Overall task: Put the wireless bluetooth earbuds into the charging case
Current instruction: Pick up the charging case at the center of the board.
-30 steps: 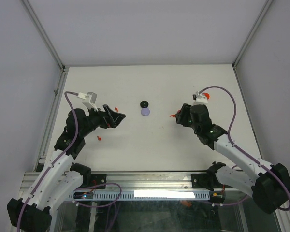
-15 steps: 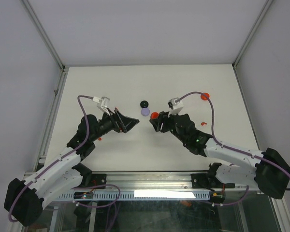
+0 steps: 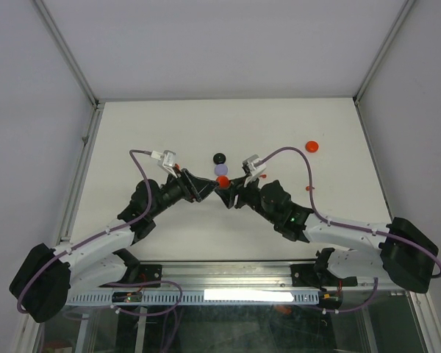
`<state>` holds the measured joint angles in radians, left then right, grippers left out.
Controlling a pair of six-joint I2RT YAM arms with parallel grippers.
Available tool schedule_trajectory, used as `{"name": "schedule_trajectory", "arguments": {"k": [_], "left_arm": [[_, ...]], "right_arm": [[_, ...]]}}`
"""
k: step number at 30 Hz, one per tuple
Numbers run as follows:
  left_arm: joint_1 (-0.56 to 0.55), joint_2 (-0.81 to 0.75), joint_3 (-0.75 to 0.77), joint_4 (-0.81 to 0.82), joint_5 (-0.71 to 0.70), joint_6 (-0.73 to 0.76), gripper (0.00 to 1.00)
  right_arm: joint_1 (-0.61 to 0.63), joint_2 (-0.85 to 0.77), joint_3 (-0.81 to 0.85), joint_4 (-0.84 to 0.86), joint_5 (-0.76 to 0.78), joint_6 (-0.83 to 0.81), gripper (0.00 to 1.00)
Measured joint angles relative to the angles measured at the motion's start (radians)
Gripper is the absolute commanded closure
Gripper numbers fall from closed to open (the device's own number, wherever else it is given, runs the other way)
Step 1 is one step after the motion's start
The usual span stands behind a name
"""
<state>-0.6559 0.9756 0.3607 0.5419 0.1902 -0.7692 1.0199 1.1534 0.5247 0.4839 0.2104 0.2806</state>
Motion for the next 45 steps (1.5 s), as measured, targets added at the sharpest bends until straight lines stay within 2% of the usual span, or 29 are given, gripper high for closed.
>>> {"name": "schedule_trajectory", "arguments": {"k": [6,12,17,19,23,25,27,30,36,41,45], "left_arm": [[-0.012,0.041,-0.011,0.070,-0.009,-0.008,0.48],[-0.019,0.054,-0.032,0.096,-0.019,-0.013,0.50],[-0.025,0.071,-0.045,0.116,-0.037,-0.031,0.59],[-0.026,0.076,-0.045,0.120,-0.035,-0.030,0.67],[-0.032,0.080,-0.042,0.119,-0.023,-0.021,0.91],[-0.032,0.080,-0.040,0.108,-0.016,-0.009,0.94],[-0.032,0.078,-0.038,0.094,-0.012,0.005,1.00],[-0.032,0.066,-0.035,0.060,-0.011,0.026,1.00],[-0.027,0.024,0.016,-0.094,0.008,0.127,1.00],[0.018,-0.004,0.086,-0.224,0.084,0.224,1.00],[0.039,-0.018,0.167,-0.356,0.151,0.322,1.00]], "right_arm": [[0.013,0.035,0.000,0.026,-0.011,-0.014,0.50],[0.014,0.038,0.000,0.057,-0.015,-0.020,0.50],[0.015,0.045,0.000,0.056,-0.017,-0.026,0.49],[0.016,0.049,0.000,0.057,-0.018,-0.028,0.47],[0.017,0.054,-0.002,0.048,-0.029,-0.042,0.41],[0.016,0.054,-0.002,0.045,-0.034,-0.045,0.35],[0.016,0.054,-0.002,0.043,-0.045,-0.050,0.24],[0.015,0.053,-0.002,0.036,-0.071,-0.059,0.14],[-0.053,0.027,0.009,-0.047,-0.163,-0.077,0.11],[-0.171,-0.015,0.031,-0.161,-0.379,-0.115,0.10],[-0.213,-0.060,0.048,-0.248,-0.529,-0.182,0.10]]}}
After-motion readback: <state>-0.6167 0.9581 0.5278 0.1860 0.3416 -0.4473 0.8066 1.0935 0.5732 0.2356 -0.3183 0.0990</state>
